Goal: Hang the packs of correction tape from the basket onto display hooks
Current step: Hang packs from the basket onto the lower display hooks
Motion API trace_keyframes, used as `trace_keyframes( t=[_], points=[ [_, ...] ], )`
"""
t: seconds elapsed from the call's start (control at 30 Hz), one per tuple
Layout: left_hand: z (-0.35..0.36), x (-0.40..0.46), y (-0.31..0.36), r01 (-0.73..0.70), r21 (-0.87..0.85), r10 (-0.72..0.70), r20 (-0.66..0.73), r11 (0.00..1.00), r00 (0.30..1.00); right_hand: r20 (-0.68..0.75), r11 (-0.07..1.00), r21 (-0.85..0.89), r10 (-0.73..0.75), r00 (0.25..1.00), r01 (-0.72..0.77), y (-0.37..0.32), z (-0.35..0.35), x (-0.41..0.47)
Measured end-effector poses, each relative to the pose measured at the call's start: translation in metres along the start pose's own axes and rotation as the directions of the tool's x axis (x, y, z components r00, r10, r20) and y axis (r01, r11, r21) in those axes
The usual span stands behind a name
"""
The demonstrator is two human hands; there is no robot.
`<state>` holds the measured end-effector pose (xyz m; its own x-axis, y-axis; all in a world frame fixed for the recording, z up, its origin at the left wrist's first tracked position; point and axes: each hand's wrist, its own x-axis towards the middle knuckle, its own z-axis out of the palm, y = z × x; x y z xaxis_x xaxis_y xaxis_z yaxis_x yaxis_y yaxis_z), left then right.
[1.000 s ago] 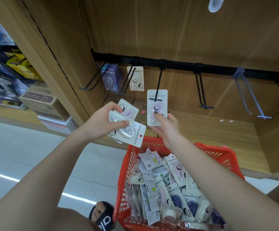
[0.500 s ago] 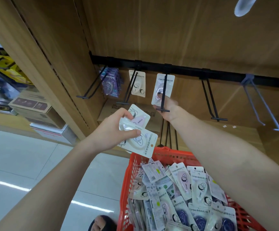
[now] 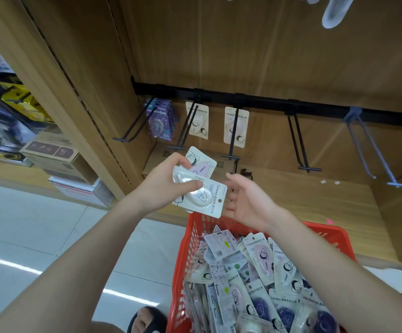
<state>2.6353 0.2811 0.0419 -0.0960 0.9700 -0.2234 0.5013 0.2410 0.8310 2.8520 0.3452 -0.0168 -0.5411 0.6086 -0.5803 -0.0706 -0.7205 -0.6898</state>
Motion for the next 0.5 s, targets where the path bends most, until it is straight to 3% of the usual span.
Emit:
trace_keyframes(
  t=[0.13,0.37,0.5],
  points=[
    [0.007,-0.005,0.004,0.026,-0.006,-0.026,-0.025,1.0,0.999,0.08,0.999,-0.024,-0.032,0.996,0.034,0.011,0.006,-0.027],
    [0.014,-0.01,0.008,0.021,-0.05,-0.023,-0.039,0.999,0.999,-0.032,0.99,0.002,-0.144,0.989,0.144,0.014,0.014,-0.038],
    [0.017,-0.016,0.01,0.056,-0.04,-0.052,0.101,0.998,0.994,-0.118,0.963,-0.111,-0.258,0.959,0.245,0.012,0.01,-0.043]
  ],
)
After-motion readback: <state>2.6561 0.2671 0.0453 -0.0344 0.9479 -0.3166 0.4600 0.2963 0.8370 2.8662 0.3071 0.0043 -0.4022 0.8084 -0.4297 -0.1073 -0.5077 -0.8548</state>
